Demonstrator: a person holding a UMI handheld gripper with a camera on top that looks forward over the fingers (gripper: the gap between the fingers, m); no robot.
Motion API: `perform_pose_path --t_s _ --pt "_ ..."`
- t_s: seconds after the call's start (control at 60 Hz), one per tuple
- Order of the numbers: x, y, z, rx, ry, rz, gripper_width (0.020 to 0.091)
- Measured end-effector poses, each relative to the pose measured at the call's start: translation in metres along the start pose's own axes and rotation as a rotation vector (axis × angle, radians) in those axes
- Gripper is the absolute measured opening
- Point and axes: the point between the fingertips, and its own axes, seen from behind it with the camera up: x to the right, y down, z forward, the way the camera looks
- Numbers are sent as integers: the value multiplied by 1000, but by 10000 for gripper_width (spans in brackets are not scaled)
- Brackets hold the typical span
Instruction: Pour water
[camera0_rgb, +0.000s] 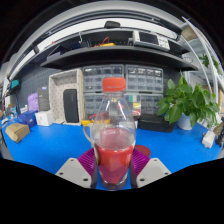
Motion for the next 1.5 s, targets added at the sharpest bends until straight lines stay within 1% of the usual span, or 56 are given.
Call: perform_pose_path --t_s 0.117,0.267,0.417,0.533,0.65,0.75,0.9,0.983,1.067,1.167,1.283,1.4,1.5 --pt "1 0 2 -12 14 -12 376" --pt "-1 0 4 -29 20 -44 376" --pt "7 -5 4 -75 40 -154 374" --pt "37 -16 5 -115 104 -307 374" --pt "80 -23 19 -185 163 -526 372" --pt "110 -27 36 -265 184 -763 373" --pt "129 -42 58 -338 200 -1096 374" --pt "132 -55 69 -347 195 -1257 374" --pt "129 -69 79 -339 188 -1400 375" --pt "130 -79 87 -357 200 -1581 378" --pt "129 -89 99 -353 218 -1761 378" --pt "126 -102 106 -323 250 -1935 377" --pt "120 -102 110 -299 242 -1978 379"
